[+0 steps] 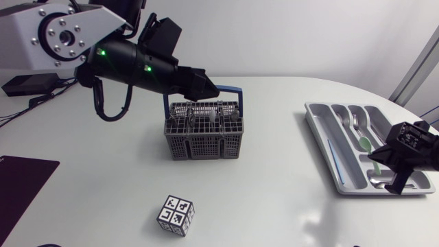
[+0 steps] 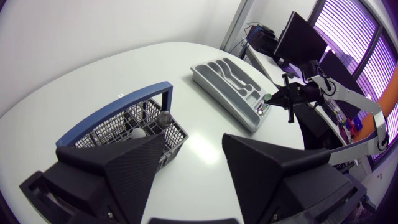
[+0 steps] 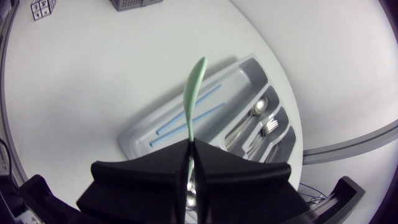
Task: Transfer all utensils from the basket to the drawer tray.
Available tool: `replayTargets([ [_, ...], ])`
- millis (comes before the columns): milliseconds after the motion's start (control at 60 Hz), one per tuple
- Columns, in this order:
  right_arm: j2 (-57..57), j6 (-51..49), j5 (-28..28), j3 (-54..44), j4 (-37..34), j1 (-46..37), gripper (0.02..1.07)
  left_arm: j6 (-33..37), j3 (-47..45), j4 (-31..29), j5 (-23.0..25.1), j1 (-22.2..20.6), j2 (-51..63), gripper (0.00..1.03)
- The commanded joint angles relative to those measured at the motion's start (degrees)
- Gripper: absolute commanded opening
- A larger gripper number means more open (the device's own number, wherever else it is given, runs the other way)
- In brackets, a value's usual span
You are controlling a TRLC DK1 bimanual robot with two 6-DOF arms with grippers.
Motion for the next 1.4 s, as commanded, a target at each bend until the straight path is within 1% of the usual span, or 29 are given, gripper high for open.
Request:
replayTargets([
  [0, 2.90, -8.11, 1.08, -1.66, 1.76, -3.09, 0.08, 1.22, -2.55, 0.24, -0.15, 0.59, -1.57, 0.66],
  [233, 10.90, -18.66, 4.59, -0.78, 9.93, -9.68, 0.08, 2.10, -5.89, 0.24, -0.50, 1.29, -3.32, 0.66],
  [450, 16.88, -26.39, 6.79, -0.78, 17.58, -14.25, 0.08, 4.12, -9.67, 0.24, -0.59, 5.07, -6.66, 0.66],
  [550, 18.11, -29.56, 7.05, -0.87, 18.72, -15.39, 0.09, 4.73, -10.99, 0.24, -0.59, 6.48, -7.81, 0.66],
  [683, 18.37, -31.93, 7.05, -1.05, 19.51, -16.45, 0.29, 5.26, -12.83, 0.24, -0.59, 7.35, -9.48, 0.66],
  [767, 17.84, -33.77, 7.05, -1.84, 19.51, -16.80, 0.32, 5.53, -13.71, 0.24, -0.59, 7.44, -10.27, 0.66],
  [800, 17.76, -34.04, 7.49, -2.28, 19.60, -16.71, 0.35, 5.61, -14.06, 0.24, -0.59, 7.44, -10.35, 0.66],
  [850, 17.76, -34.65, 8.99, -3.07, 20.21, -16.36, 0.42, 5.70, -14.33, 0.24, -0.59, 7.44, -10.53, 0.66],
  [900, 17.49, -34.83, 9.25, -3.69, 21.53, -16.27, 0.47, 5.70, -14.68, 0.24, -0.59, 7.44, -10.88, 0.66],
  [1000, 15.12, -34.39, 8.99, -3.33, 21.01, -16.10, 0.50, 5.70, -14.85, 0.24, -0.59, 7.79, -11.58, 0.66],
  [1033, 14.15, -33.95, 8.99, -3.16, 20.48, -15.74, 0.55, 5.70, -15.03, 0.24, -0.59, 8.06, -11.94, 0.66],
  [1117, 11.08, -30.43, 8.99, -2.54, 18.54, -13.90, 0.60, 5.79, -15.47, 0.24, -0.59, 8.50, -12.46, 0.66],
  [1217, 7.65, -23.40, 9.34, -0.78, 13.89, -10.38, 0.70, 6.32, -16.35, 0.24, -0.59, 9.20, -12.82, 0.66],
  [1267, 5.89, -19.89, 9.69, -0.08, 11.51, -7.75, 0.72, 6.58, -17.05, 0.33, -0.59, 9.29, -12.99, 0.66],
  [1333, 4.22, -14.79, 10.39, 0.27, 10.02, -4.23, 0.77, 6.76, -18.02, 0.59, -0.76, 9.55, -13.43, 0.66],
  [1383, 3.17, -11.19, 11.27, 0.18, 9.40, -1.07, 0.78, 6.84, -18.46, 1.03, -0.85, 9.73, -13.61, 0.66],
])
